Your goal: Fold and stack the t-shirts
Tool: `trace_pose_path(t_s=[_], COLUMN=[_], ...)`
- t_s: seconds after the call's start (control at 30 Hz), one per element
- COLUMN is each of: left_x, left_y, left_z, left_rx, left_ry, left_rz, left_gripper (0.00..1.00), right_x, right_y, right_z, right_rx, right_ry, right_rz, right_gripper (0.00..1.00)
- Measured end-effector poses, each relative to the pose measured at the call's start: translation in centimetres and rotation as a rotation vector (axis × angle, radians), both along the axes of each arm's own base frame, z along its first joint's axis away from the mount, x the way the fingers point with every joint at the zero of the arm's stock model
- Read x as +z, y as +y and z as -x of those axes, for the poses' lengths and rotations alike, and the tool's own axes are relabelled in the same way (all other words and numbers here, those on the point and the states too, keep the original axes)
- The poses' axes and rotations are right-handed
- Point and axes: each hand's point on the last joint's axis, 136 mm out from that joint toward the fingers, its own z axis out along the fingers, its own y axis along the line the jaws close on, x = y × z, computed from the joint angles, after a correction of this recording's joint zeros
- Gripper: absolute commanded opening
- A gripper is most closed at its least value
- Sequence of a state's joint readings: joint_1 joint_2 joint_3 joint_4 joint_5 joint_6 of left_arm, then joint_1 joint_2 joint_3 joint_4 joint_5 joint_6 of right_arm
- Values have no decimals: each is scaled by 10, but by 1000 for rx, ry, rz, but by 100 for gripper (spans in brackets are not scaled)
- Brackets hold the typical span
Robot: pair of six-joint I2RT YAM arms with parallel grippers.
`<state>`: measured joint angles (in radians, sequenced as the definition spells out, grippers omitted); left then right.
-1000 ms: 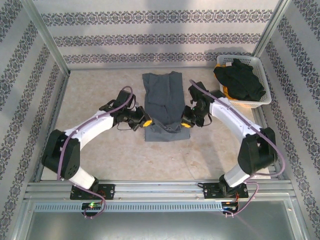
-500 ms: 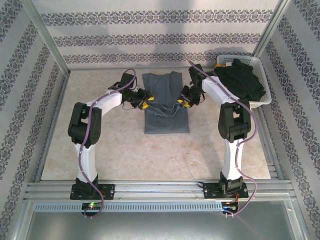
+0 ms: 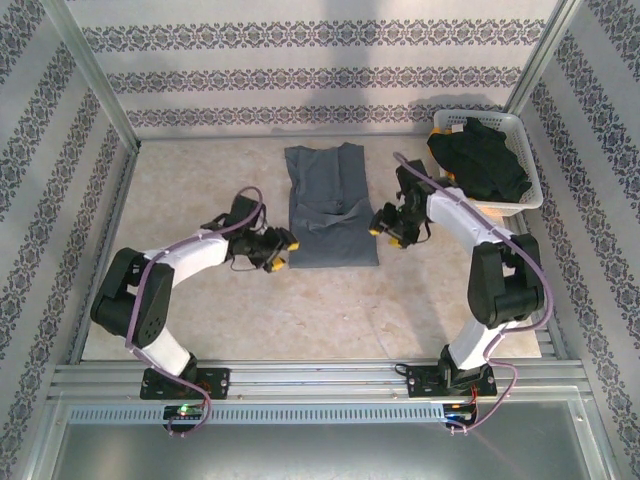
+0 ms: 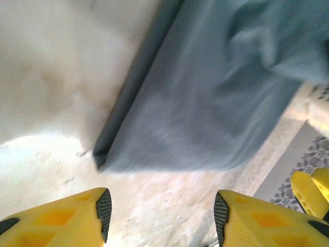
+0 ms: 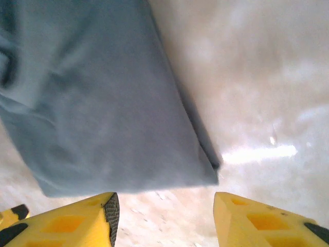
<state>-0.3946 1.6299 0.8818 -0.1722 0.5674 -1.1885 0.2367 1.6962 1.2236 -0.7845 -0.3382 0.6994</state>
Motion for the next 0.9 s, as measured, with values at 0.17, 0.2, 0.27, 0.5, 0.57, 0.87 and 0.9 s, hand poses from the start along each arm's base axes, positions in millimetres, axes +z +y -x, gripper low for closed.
trace_pose_path(t_s=[0.17, 0.2, 0.27, 0.5, 0.57, 0.87, 0.9], left_x=[-27, -30, -32, -41, -40, 37, 53], left_y=[-11, -11, -13, -20, -22, -7, -5], left_z=[0, -2, -4, -17, -25, -97, -103], left_rx=[43, 50, 57, 63, 65, 154, 161], left_ry=[62, 62, 78, 104, 91, -148, -184], left_rz=[10, 10, 16, 24, 31, 70, 82], left_gripper=[56, 56, 51, 9, 0, 0, 0], right_x=[-41, -45, -54, -69, -69, -1, 12], right_y=[9, 12, 16, 21, 24, 38, 39], right_z=[27, 26, 23, 7, -1, -63, -70], right_rx=[0, 0, -5, -39, -38, -23, -23], right_ry=[108, 116, 124, 157, 145, -53, -84], right_rz=[-11, -16, -21, -25, -28, -63, -71], right_gripper=[52, 52, 50, 18, 4, 0, 0])
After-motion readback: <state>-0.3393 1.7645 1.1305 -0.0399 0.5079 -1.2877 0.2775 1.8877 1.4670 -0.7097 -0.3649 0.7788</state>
